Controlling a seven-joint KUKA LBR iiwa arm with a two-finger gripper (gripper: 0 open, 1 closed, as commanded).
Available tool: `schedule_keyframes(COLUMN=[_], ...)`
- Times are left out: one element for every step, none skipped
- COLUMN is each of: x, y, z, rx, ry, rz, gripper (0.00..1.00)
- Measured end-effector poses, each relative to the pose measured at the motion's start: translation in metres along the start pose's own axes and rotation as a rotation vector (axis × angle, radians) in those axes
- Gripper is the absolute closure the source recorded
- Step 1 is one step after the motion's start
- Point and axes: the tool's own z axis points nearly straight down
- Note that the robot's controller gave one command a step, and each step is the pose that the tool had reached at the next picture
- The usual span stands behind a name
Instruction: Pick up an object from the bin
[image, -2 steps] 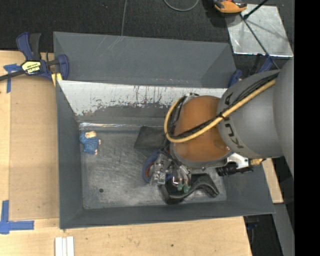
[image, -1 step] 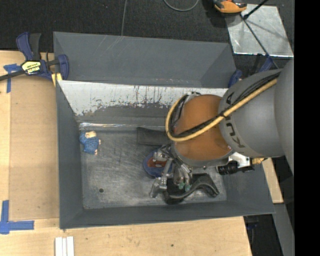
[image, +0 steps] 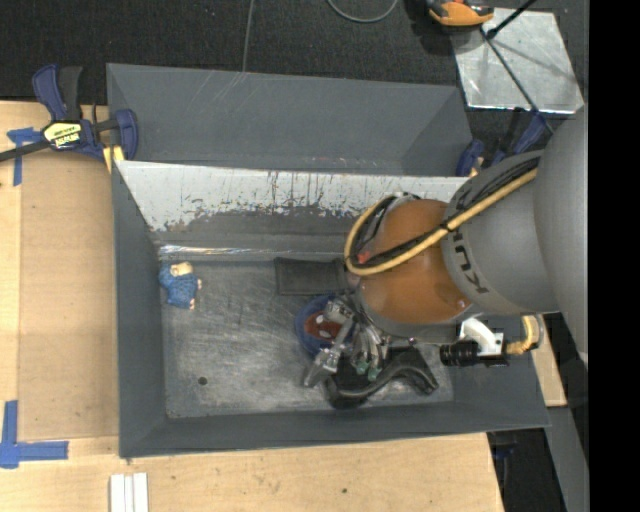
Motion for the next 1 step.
schedule_keyframes(x=[-0.0069], y=[-0.0013], z=[-0.0035], rx=[-0.004], ry=[-0.022], rz=[0.01], gripper=[1.0])
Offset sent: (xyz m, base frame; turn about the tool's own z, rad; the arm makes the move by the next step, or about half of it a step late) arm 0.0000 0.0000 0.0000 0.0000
